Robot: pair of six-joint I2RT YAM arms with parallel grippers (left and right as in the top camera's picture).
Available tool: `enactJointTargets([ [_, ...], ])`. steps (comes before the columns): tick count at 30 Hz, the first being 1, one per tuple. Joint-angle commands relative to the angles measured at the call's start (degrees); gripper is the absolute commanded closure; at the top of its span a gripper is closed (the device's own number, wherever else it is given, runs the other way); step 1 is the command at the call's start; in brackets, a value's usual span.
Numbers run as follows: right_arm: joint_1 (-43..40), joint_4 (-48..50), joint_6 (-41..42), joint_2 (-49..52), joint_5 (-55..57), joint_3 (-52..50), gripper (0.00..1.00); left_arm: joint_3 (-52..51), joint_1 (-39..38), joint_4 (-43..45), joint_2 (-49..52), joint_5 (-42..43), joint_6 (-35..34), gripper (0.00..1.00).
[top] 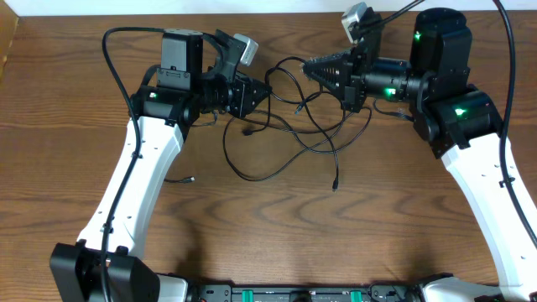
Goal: Untangle cables
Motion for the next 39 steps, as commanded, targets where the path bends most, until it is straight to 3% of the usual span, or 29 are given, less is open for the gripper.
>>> enactJointTargets([
  [1, -0.3, 0.0, -0.6, -0.3, 0.0, 0.5, 0.99, -0.1, 0.0, -0.1, 0.4, 0.7, 0.0, 0.69],
  [3, -0.3, -0.2, -0.5, -0.3, 0.0, 0.5, 0.99, -0.1, 0.0, -0.1, 0.4, 0.8, 0.0, 0.68],
  [6, -0.3, -0.4, -0.5, -0.3, -0.1, 0.5, 0.99, -0.1, 0.0, 0.0, 0.4, 0.8, -1.4, 0.52],
  [8, -0.3, -0.5, -0.5, -0.3, -0.1, 0.5, 0.99, -0.1, 0.0, 0.0, 0.4, 0.7, -3.3, 0.47],
  [14, -0.2, -0.5, -0.5, -0.3, -0.1, 0.5, 0.99, -0.1, 0.0, 0.0, 0.5, 0.7, -8.9, 0.47],
  [26, 0.7, -0.4, 0.5, -0.3, -1.4, 0.5, 0.99, -0.1, -2.1, 0.0, 0.7, 0.0, -11.3, 0.48],
  [33, 1.6, -0.4, 0.5, -0.3, -1.3, 0.5, 0.99, -0.1, -3.9, 0.0, 1.1, -2.9, -11.3, 0.62],
  [39, 1.6, -0.4, 0.5, -0.3, -1.3, 0.5, 0.99, -0.1, -3.9, 0.0, 1.1, -3.5, -11.2, 0.66],
])
